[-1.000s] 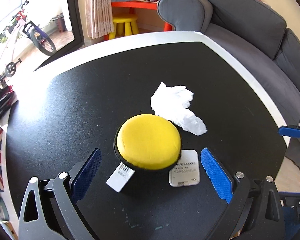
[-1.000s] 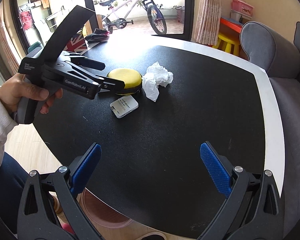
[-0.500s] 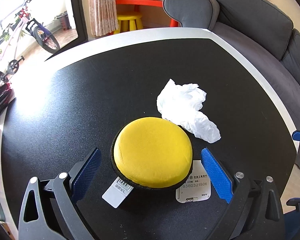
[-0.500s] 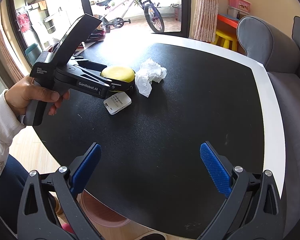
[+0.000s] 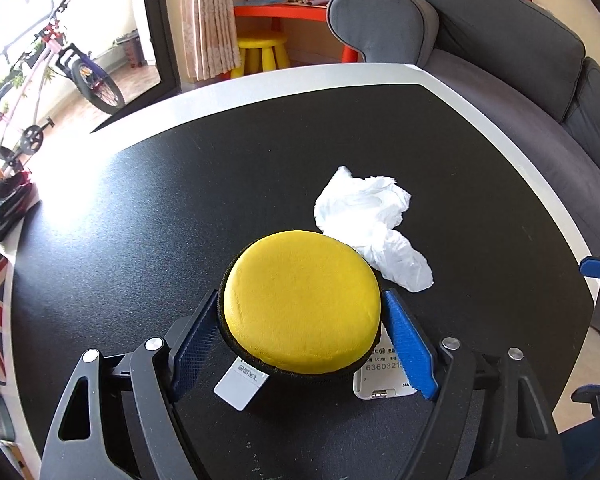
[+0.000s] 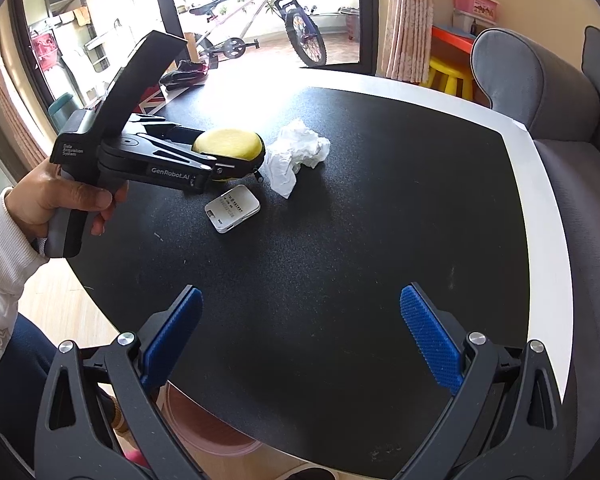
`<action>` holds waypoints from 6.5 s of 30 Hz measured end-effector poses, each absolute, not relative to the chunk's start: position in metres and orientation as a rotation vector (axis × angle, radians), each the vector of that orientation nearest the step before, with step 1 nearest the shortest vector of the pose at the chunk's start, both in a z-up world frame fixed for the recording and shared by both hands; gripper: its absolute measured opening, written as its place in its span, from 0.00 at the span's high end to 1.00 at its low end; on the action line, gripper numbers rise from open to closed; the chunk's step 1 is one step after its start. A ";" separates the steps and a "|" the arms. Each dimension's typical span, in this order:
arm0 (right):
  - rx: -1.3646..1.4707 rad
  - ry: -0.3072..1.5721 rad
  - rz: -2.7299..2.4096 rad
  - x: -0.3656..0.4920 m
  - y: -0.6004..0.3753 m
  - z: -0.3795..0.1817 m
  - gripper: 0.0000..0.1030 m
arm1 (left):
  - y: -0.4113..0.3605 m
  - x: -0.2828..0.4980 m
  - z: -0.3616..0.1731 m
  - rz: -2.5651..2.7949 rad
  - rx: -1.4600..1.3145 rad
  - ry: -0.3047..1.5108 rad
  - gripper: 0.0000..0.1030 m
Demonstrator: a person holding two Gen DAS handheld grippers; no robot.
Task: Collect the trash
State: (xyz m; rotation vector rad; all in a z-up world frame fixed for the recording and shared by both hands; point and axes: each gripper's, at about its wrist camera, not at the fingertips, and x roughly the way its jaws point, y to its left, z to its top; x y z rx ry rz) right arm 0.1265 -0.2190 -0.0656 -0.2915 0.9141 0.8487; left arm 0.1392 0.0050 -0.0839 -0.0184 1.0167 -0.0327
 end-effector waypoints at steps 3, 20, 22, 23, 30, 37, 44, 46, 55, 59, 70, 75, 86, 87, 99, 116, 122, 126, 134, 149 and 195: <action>-0.291 0.910 0.849 0.128 -0.215 -0.064 0.05 | 0.009 0.135 -0.077 -0.031 -0.024 1.009 0.25; -0.298 0.884 0.855 0.166 -0.155 -0.038 0.05 | 0.038 0.105 -0.044 -0.003 -0.068 0.954 0.25; -0.305 0.895 0.860 0.172 -0.148 -0.038 0.05 | 0.043 0.103 -0.043 0.001 -0.072 0.950 0.25; -0.317 0.900 0.859 0.175 -0.142 -0.039 0.05 | 0.045 0.102 -0.042 0.002 -0.075 0.949 0.25; -0.352 0.943 0.856 0.197 -0.115 -0.044 0.05 | 0.054 0.092 -0.038 0.007 -0.091 0.945 0.25; -0.367 1.004 0.863 0.215 -0.092 -0.055 0.05 | 0.063 0.088 -0.041 0.013 -0.112 0.946 0.25; -0.437 1.047 0.858 0.227 -0.070 -0.077 0.05 | 0.063 0.085 -0.043 0.004 -0.117 0.949 0.25; -0.456 1.055 0.864 0.229 -0.066 -0.084 0.14 | 0.064 0.086 -0.044 0.003 -0.120 0.951 0.25; -0.486 1.065 0.871 0.223 -0.060 -0.097 0.77 | 0.063 0.084 -0.047 -0.008 -0.127 0.957 0.25; -0.484 1.049 0.872 0.218 -0.062 -0.092 0.83 | 0.063 0.083 -0.046 -0.007 -0.130 0.954 0.25; -0.454 0.983 0.859 0.190 -0.086 -0.061 0.88 | 0.054 0.062 -0.025 0.005 -0.125 0.895 0.25; -0.437 0.918 0.876 0.161 -0.104 -0.032 0.88 | 0.045 0.047 -0.015 -0.002 -0.115 0.883 0.25; -0.385 0.801 0.932 0.080 -0.151 0.012 0.88 | 0.026 -0.002 -0.001 -0.002 -0.082 0.849 0.25; -0.377 0.796 0.937 0.072 -0.156 0.013 0.88 | 0.025 -0.006 0.000 -0.003 -0.080 0.849 0.25; -0.343 0.801 0.996 -0.011 -0.205 -0.003 0.88 | -0.011 -0.069 -0.021 -0.062 -0.065 0.874 0.25; -0.408 0.956 1.043 -0.046 -0.210 -0.082 0.88 | -0.033 -0.094 -0.083 -0.131 -0.069 1.002 0.25; -0.417 0.974 1.071 -0.050 -0.209 -0.092 0.71 | -0.036 -0.096 -0.087 -0.143 -0.076 1.009 0.25; -0.396 0.953 1.073 -0.048 -0.212 -0.092 0.22 | -0.040 -0.095 -0.090 -0.155 -0.069 1.019 0.25; -0.364 0.953 0.999 -0.037 -0.218 -0.090 0.06 | -0.046 -0.095 -0.094 -0.176 -0.062 1.036 0.25; -0.337 0.958 0.934 -0.028 -0.236 -0.087 0.05 | -0.065 -0.089 -0.097 -0.233 -0.037 1.054 0.25; -0.289 0.951 0.915 -0.020 -0.248 -0.081 0.05 | -0.068 -0.079 -0.086 -0.216 -0.043 1.022 0.07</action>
